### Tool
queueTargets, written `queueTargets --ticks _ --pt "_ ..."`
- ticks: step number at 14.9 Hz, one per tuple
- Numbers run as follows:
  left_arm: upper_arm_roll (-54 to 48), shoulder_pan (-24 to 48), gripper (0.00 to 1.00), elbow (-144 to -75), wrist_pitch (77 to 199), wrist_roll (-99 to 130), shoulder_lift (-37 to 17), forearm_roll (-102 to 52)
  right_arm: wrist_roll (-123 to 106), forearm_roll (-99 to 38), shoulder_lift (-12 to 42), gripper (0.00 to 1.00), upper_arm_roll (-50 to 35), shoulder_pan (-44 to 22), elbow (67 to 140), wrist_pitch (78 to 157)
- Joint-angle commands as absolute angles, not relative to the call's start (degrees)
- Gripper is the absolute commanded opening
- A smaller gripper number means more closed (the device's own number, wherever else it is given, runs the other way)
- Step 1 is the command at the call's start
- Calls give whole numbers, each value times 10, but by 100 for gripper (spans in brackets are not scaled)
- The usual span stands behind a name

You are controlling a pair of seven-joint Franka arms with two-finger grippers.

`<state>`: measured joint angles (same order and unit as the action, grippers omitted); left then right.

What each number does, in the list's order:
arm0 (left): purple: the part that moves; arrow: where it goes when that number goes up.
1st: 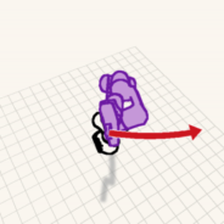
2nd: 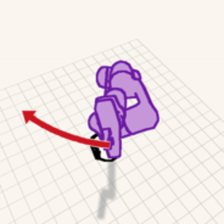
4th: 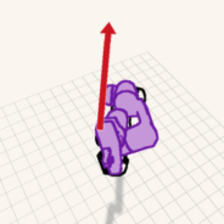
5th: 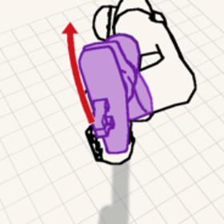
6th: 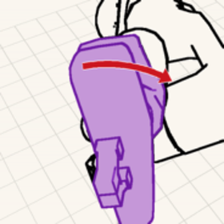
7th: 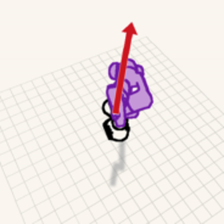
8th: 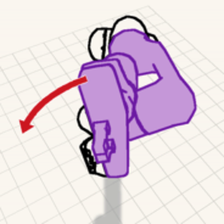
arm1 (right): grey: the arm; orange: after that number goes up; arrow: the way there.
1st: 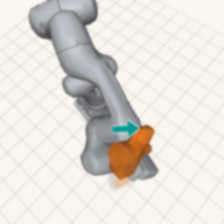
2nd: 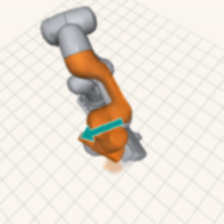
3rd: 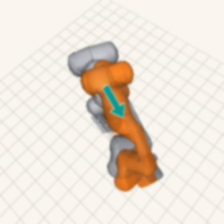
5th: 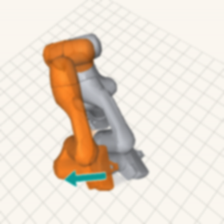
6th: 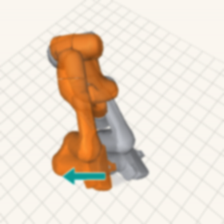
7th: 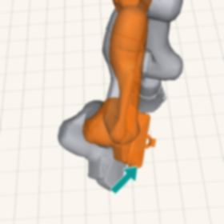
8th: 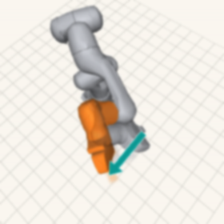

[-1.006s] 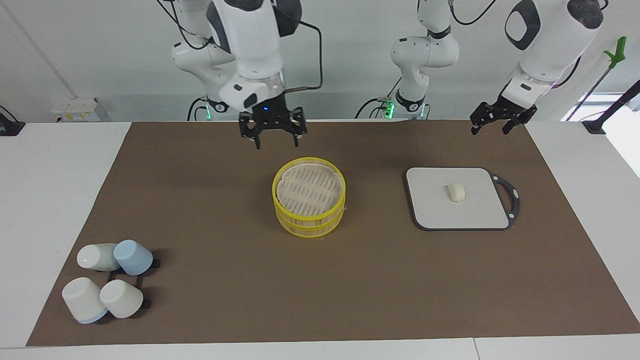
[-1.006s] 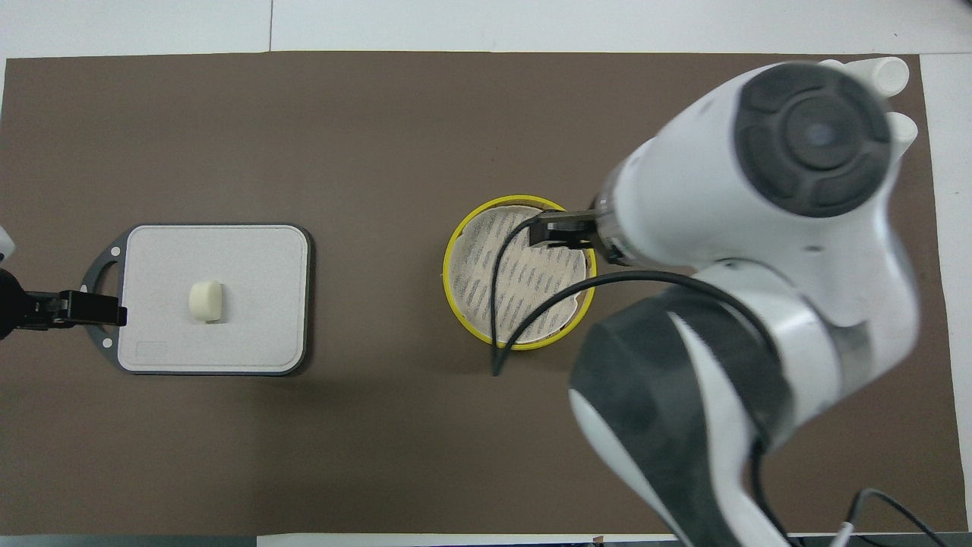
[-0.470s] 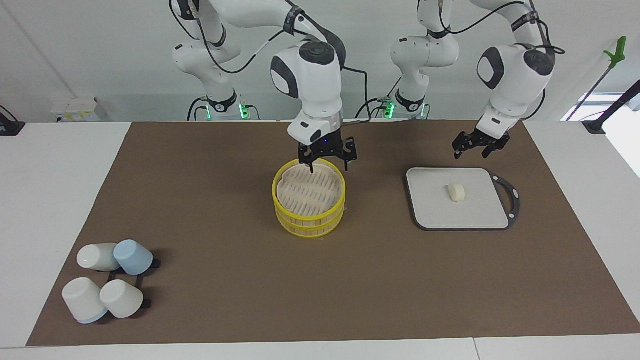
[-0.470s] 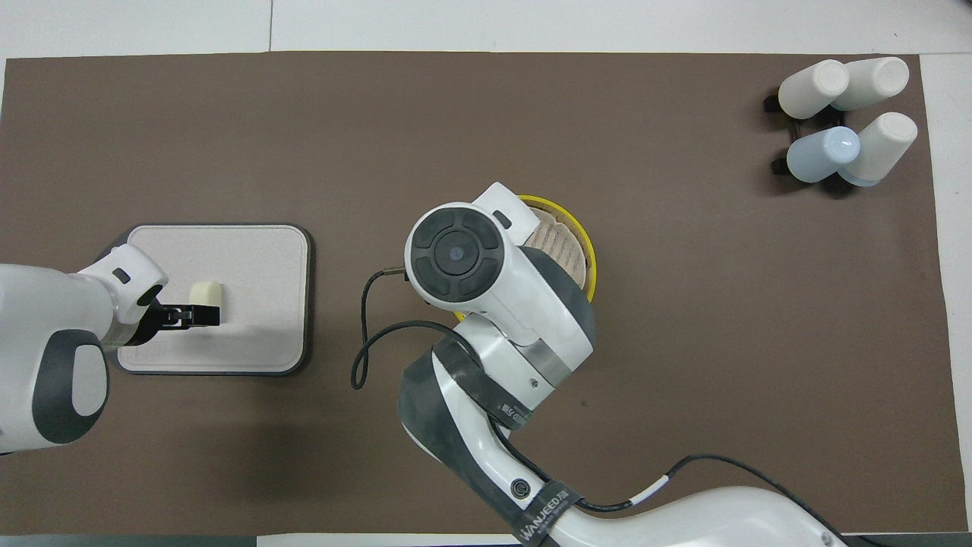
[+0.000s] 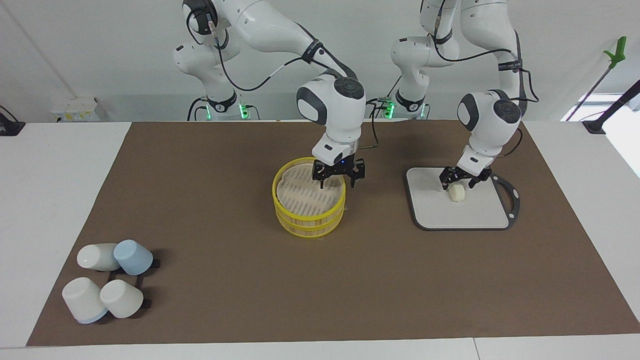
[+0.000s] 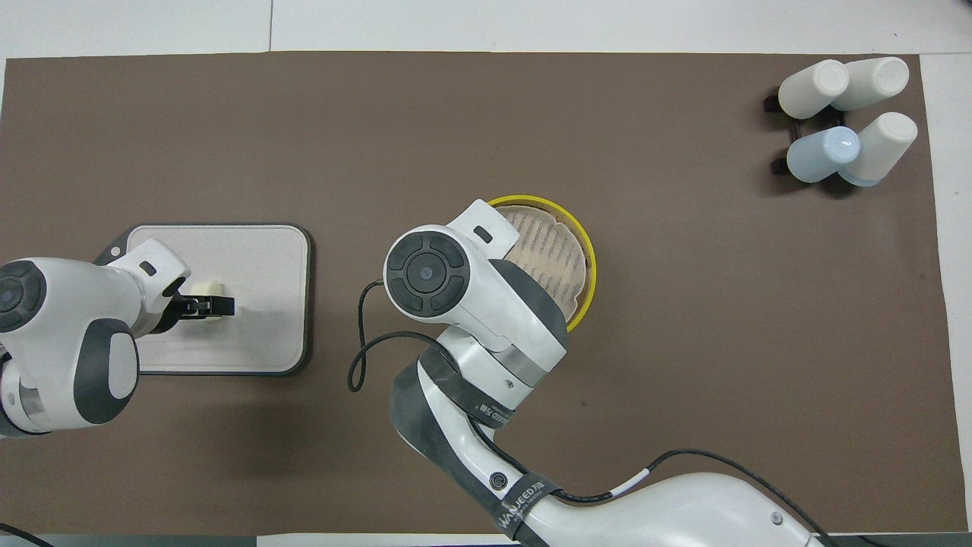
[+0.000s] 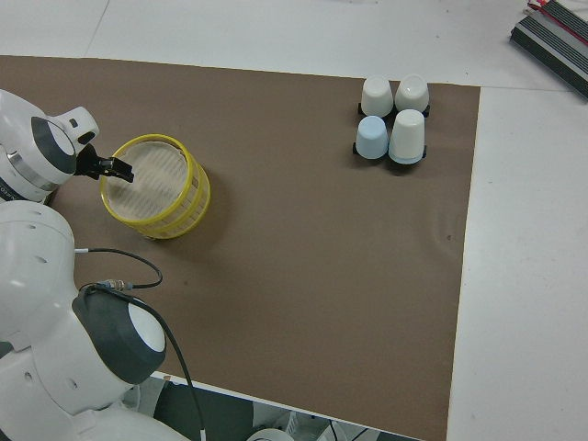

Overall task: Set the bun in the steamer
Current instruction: 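Grasp the steamer lid with the right gripper while the left gripper grasps the bun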

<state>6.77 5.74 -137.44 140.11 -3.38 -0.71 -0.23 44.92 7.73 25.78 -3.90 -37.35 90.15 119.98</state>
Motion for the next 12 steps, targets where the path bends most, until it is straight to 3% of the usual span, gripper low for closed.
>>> queueTargets --ticks 1,5,6,7,9,12 --pt "70 63 95 -1368 1419 -31 -17 4 467 55 250 61 -40 -371 911 1219" --pt "70 69 58 -1370 1432 -32 -22 4 447 55 247 20 -40 -372 924 1228" --pt "70 69 52 -1370 1439 -32 -26 4 440 55 247 0 -40 -372 926 1234" --pt "71 69 48 -1370 1445 -31 -30 4 440 55 247 0 -40 -373 925 1229" --pt "71 70 30 -1369 1442 -30 -31 4 435 66 245 0 -39 -367 901 1190" --pt "70 70 27 -1364 1434 -27 -31 3 273 63 243 0 -36 -318 818 1086"
